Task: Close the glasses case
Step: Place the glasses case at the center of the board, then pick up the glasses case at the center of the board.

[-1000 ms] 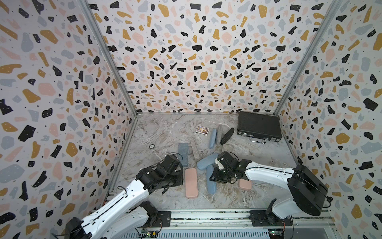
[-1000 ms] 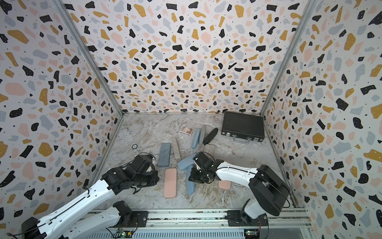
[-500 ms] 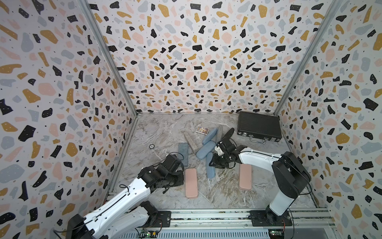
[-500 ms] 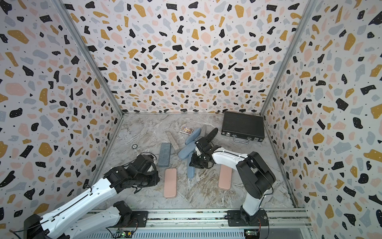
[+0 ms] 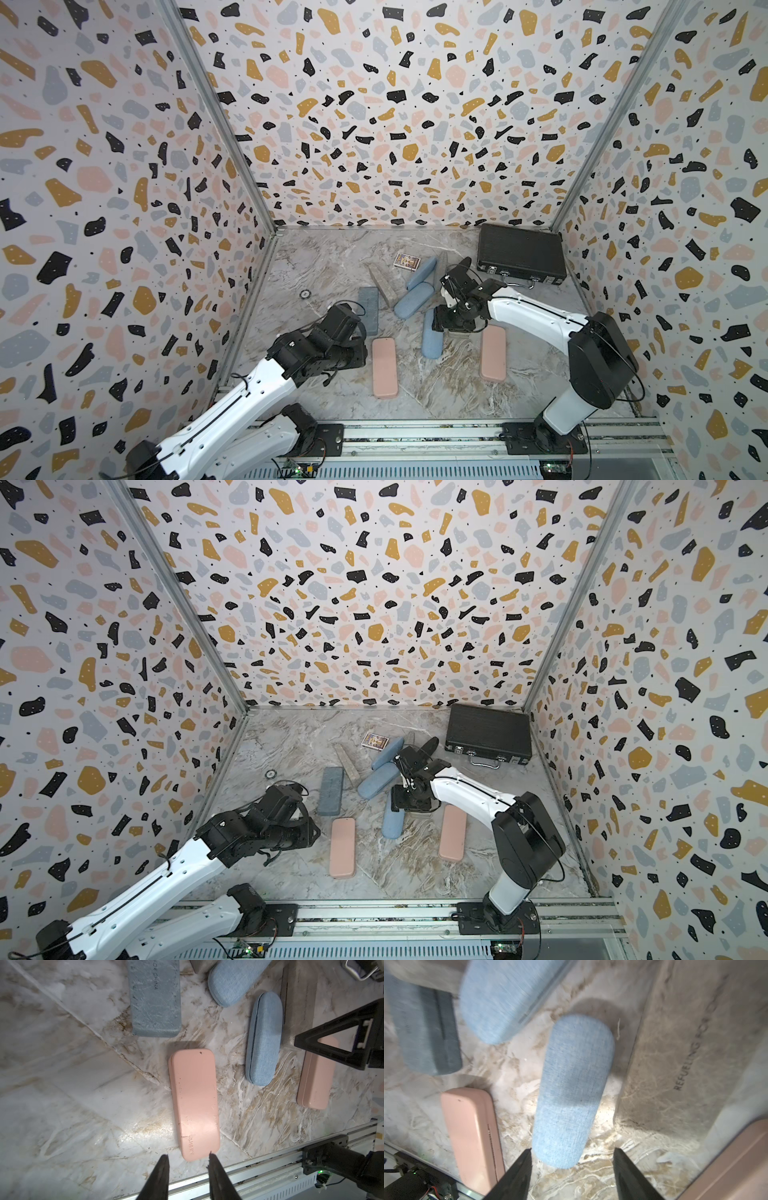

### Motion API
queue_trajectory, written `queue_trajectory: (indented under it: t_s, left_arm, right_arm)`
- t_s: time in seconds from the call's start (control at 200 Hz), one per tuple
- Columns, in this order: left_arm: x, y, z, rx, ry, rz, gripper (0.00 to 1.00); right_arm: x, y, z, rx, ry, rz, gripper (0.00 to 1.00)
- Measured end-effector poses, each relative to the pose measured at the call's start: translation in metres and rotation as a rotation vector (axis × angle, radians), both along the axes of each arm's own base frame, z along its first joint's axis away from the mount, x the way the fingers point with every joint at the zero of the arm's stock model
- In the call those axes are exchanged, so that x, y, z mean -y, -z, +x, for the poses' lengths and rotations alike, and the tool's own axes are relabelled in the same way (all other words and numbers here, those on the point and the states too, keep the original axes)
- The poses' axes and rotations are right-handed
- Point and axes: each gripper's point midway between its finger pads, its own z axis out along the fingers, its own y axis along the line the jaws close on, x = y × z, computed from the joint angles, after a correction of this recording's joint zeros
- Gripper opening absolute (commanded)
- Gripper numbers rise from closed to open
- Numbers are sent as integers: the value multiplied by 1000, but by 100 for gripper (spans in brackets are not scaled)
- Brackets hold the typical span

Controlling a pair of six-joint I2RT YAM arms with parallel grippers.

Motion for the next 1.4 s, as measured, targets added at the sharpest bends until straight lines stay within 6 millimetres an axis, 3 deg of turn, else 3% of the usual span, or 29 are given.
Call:
queue_trajectory:
  t_s: [0.165, 0.3, 0.44, 0.546, 0.721, 1.106, 1.186, 1.256, 1.291, 1.402]
  left_arm:
    - [-13, -31, 1, 88, -34, -27, 49]
    - [-23, -37, -2, 107, -63, -34, 50]
    - [-28, -36, -6, 103, -82, -46, 51]
    - [-31, -33, -12, 103, -91, -70, 50]
    - [-34, -29, -22, 97, -101, -103, 51]
    - [-36, -17, -28, 55, -107, -93, 51]
    - [-36, -12, -29, 43, -105, -89, 50]
    - [-36, -9, -30, 34, -104, -86, 50]
    - [-36, -8, -31, 31, -104, -85, 50]
    - [-36, -5, -32, 22, -107, -83, 50]
  right_arm:
    - [-23, -38, 23, 108, -115, 31, 65]
    - [-66, -47, 48, 199, -267, 7, 67]
    - [-112, -30, 68, 233, -397, -40, 68]
    - [-131, -6, 82, 227, -446, -74, 69]
    - [-137, 28, 99, 199, -474, -125, 70]
    - [-156, 33, 123, 242, -492, -129, 70]
    - [-159, 38, 126, 241, -495, -131, 60]
    - [-161, 42, 131, 248, -501, -130, 31]
    - [-162, 44, 133, 248, -500, -129, 22]
    - [-163, 43, 136, 256, -489, -122, 9]
